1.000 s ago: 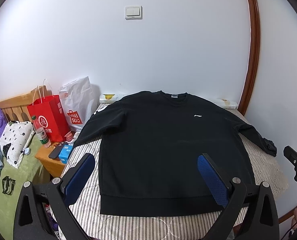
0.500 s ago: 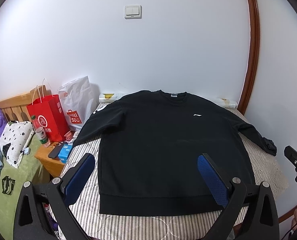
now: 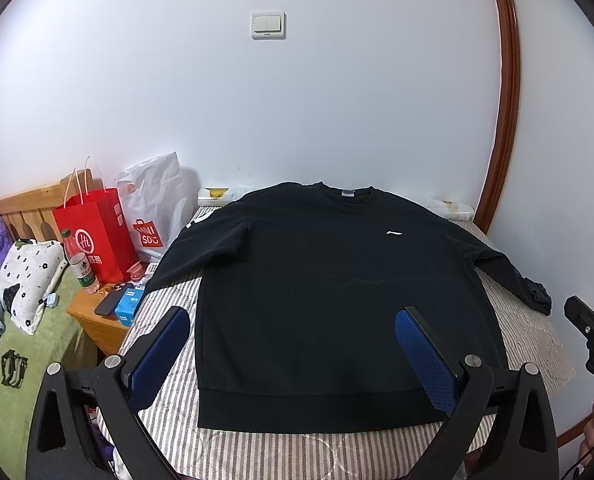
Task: Fold small clothes
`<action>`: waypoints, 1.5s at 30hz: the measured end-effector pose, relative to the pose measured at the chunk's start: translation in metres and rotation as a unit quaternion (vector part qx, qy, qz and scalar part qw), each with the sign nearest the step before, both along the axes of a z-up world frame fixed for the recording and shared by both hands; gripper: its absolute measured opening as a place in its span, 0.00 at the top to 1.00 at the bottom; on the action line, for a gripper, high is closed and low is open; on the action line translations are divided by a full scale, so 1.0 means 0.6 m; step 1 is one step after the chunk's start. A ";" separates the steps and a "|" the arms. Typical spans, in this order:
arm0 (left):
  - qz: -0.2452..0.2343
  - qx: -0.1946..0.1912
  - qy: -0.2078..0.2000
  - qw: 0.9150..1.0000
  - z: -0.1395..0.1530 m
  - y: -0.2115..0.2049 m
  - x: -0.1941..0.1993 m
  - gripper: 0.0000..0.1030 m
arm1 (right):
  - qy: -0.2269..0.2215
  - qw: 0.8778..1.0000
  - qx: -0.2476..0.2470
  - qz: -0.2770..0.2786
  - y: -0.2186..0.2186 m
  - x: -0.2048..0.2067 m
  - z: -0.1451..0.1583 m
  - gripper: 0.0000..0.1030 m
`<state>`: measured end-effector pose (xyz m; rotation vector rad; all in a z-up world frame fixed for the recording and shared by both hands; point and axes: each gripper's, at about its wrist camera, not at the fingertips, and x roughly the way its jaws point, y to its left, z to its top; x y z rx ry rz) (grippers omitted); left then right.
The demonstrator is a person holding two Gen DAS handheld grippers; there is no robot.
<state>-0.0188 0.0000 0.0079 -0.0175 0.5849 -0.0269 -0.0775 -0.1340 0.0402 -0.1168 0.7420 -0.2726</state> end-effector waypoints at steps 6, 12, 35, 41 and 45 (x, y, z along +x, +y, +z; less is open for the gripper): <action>0.001 -0.006 0.000 1.000 -0.005 0.008 0.003 0.00 | 0.000 1.000 0.004 -0.004 -0.002 0.002 -0.005 0.00; 0.019 0.004 0.010 1.000 -0.040 0.026 0.029 0.00 | 0.009 1.000 0.027 -0.013 -0.021 0.021 -0.041 0.00; 0.108 -0.179 0.118 0.971 -0.277 0.315 0.211 0.02 | 0.102 0.988 0.098 -0.062 -0.086 0.169 -0.292 0.06; 0.111 -0.256 0.123 0.952 -0.304 0.386 0.284 0.09 | 0.116 0.987 0.087 -0.072 -0.055 0.207 -0.322 0.10; 0.097 -0.280 0.113 0.948 -0.311 0.396 0.332 0.09 | 0.118 0.984 0.117 -0.068 -0.035 0.223 -0.330 0.10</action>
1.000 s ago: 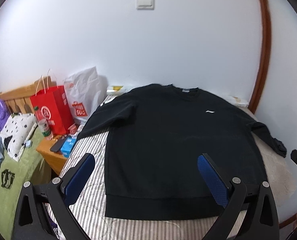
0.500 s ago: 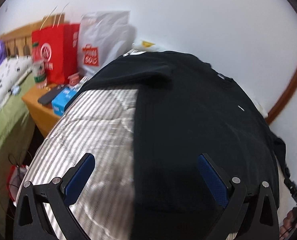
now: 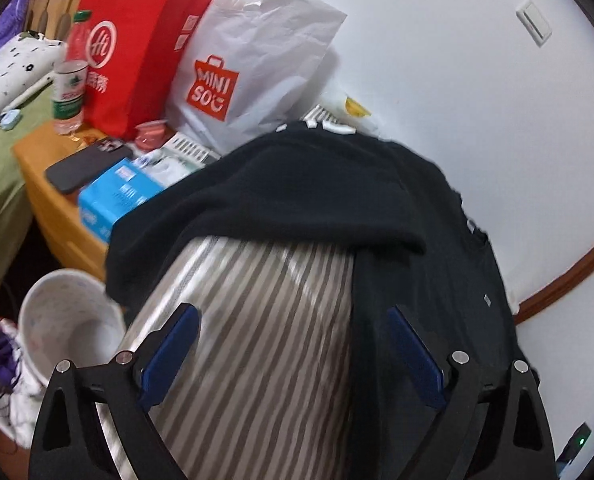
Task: Fold small clothes
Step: 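Grasp the side edge of the black sweatshirt with the left tool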
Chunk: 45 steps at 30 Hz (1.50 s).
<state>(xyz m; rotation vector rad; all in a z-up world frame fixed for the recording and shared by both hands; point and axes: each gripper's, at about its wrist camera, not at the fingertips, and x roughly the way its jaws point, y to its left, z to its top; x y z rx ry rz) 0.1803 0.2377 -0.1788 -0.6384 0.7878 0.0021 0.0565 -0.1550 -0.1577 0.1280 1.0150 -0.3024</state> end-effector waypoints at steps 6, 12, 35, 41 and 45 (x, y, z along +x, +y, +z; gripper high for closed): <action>0.022 -0.047 -0.008 0.999 -0.004 0.024 0.064 0.09 | 0.005 1.000 -0.005 0.003 0.029 0.030 -0.001 0.10; 0.055 0.012 0.011 0.998 0.003 0.021 0.117 0.32 | 0.018 1.000 -0.010 -0.005 0.030 0.044 -0.004 0.10; 0.054 0.219 -0.116 0.967 0.263 -0.115 0.144 0.91 | -0.029 0.999 0.022 0.040 -0.088 -0.027 0.090 0.10; -0.046 0.253 -0.146 0.955 0.300 -0.290 0.177 0.91 | -0.032 0.999 0.019 0.031 -0.132 -0.057 0.091 0.10; -0.150 0.281 -0.129 0.939 0.242 -0.435 0.202 0.91 | -0.018 0.999 0.033 0.019 -0.161 -0.086 0.085 0.10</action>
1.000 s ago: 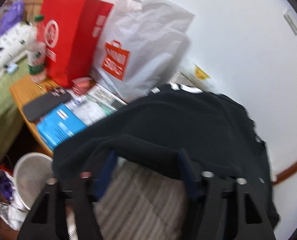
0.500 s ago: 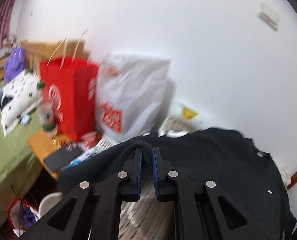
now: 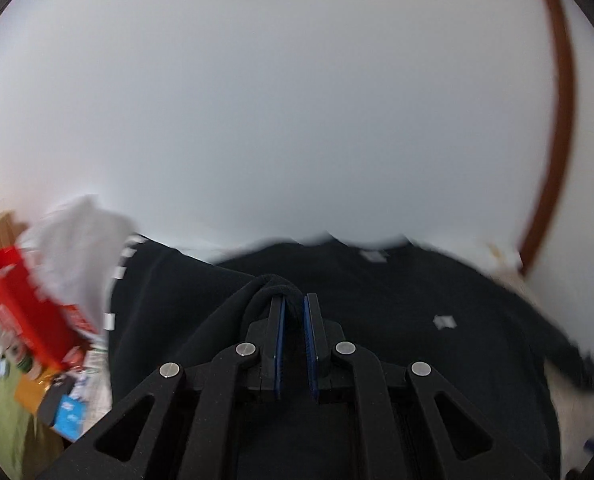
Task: Fold small clothes
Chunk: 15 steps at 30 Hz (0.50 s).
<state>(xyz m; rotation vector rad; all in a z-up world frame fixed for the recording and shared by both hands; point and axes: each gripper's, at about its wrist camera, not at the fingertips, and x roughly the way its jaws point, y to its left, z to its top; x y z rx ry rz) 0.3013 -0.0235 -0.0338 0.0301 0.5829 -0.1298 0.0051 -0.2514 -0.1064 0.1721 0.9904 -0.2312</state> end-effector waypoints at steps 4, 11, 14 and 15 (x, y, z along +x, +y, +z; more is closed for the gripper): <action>-0.040 0.032 0.056 0.997 -0.091 -0.089 0.014 0.91 | 0.008 1.000 0.001 -0.015 -0.021 -0.033 -0.001 0.10; -0.068 0.004 0.140 0.988 -0.173 -0.118 0.009 0.80 | 0.035 0.999 -0.016 -0.023 -0.016 -0.023 -0.020 0.10; -0.072 -0.014 0.132 0.988 -0.168 -0.091 -0.016 0.45 | 0.032 0.999 -0.026 0.002 0.017 0.013 -0.021 0.10; -0.077 -0.019 0.119 0.990 -0.160 -0.077 -0.028 0.34 | 0.030 0.999 -0.030 0.012 0.031 0.029 -0.020 0.10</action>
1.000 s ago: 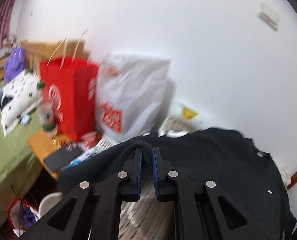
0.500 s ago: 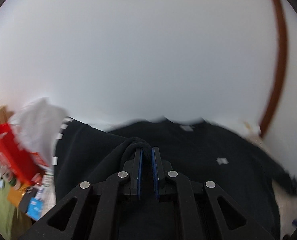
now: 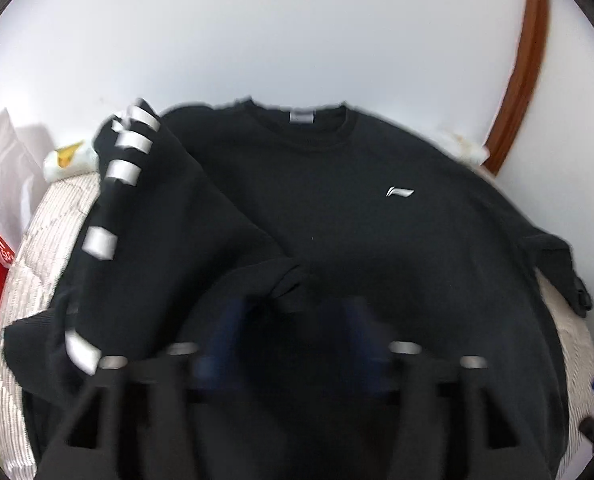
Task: Fold small clothes
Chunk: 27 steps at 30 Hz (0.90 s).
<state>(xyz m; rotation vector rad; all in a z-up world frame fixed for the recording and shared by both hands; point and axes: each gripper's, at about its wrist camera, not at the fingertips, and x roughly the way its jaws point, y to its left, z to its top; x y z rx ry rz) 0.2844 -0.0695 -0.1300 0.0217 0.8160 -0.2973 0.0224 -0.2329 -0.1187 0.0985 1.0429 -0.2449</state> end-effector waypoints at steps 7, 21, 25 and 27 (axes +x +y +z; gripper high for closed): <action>0.044 -0.007 -0.040 0.998 0.030 0.149 -0.065 0.31 | -0.010 0.995 -0.022 0.093 0.140 0.122 -0.009 0.10; 0.130 -0.037 0.045 0.990 -0.070 0.353 -0.137 0.31 | 0.003 0.974 0.079 0.213 0.428 0.356 -0.105 0.14; 0.129 -0.049 0.060 0.989 -0.089 0.354 -0.133 0.31 | 0.017 0.973 0.076 0.215 0.454 0.395 -0.154 0.54; 0.128 -0.050 0.059 0.989 -0.094 0.356 -0.137 0.31 | 0.040 0.972 0.060 0.222 0.461 0.412 -0.176 0.89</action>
